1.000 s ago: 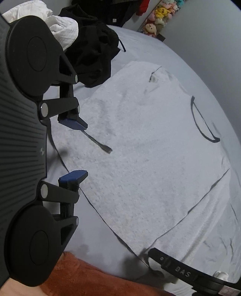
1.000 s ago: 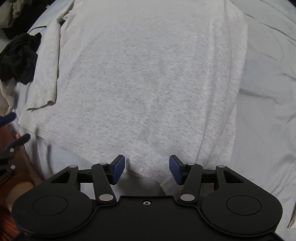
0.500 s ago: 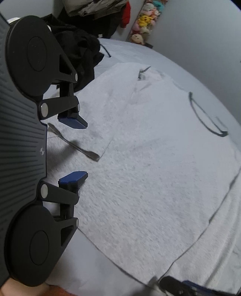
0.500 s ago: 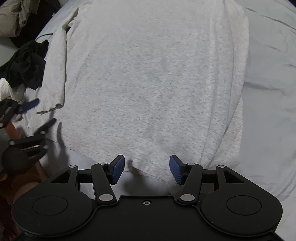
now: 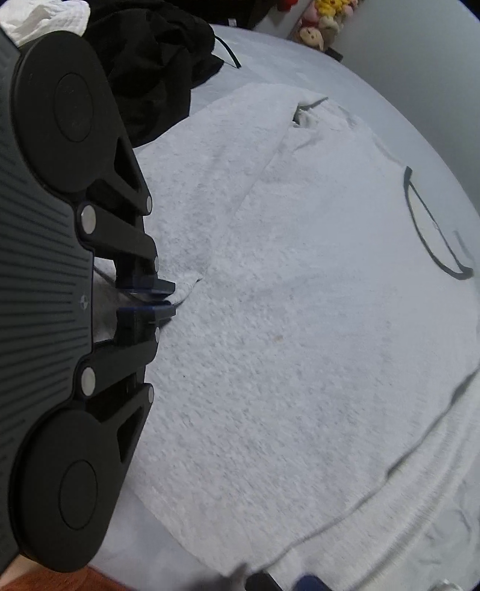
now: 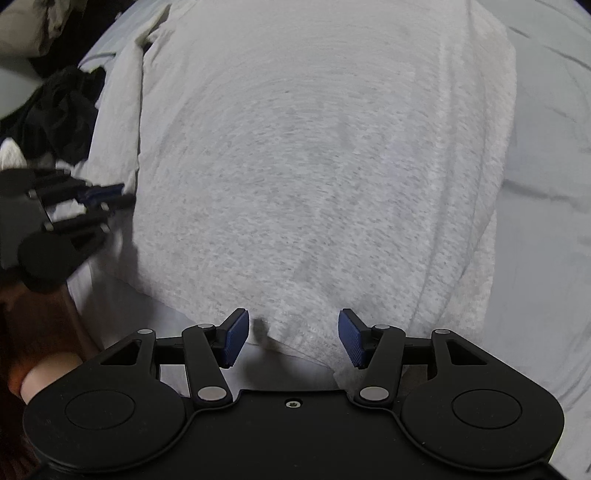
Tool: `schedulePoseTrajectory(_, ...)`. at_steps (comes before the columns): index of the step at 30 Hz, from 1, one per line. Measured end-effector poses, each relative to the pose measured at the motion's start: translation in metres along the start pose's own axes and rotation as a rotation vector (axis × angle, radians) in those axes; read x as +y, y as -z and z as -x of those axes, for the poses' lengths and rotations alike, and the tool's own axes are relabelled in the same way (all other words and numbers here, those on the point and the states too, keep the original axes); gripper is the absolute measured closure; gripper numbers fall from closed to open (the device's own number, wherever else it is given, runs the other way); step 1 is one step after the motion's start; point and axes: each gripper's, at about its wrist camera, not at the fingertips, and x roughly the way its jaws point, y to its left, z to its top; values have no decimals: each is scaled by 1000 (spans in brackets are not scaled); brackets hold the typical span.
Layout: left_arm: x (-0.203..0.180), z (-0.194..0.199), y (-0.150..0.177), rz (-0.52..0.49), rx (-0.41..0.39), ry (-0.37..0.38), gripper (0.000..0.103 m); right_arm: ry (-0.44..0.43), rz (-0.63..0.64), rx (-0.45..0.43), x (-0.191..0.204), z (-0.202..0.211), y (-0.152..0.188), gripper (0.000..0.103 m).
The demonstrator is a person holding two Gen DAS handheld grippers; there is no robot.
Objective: Fold clothes
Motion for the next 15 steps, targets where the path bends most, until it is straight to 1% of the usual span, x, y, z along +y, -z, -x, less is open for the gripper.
schedulePoseTrajectory(4,6,21,5,-71,-20,8,100,41,103,17,16,-3,3,50)
schedulePoseTrajectory(5,4,30,9,-121,-23,-1,100,57,130,29,21,-7,3,50)
schedulePoseTrajectory(7,1,43,15,-210,-26,-19,100,64,136,43,20,-10,2,48)
schedulePoseTrajectory(10,1,55,20,-278,-40,-26,100,61,137,48,18,-11,3,46)
schedulePoseTrajectory(11,2,65,25,-293,-58,-20,100,56,132,46,17,-10,4,46)
schedulePoseTrajectory(12,4,67,25,-297,-63,-17,100,56,131,46,17,-11,4,45)
schedulePoseTrajectory(13,4,76,30,-315,-84,1,100,52,122,47,14,-10,7,45)
schedulePoseTrajectory(15,2,83,35,-338,-95,20,100,46,113,46,13,-10,8,45)
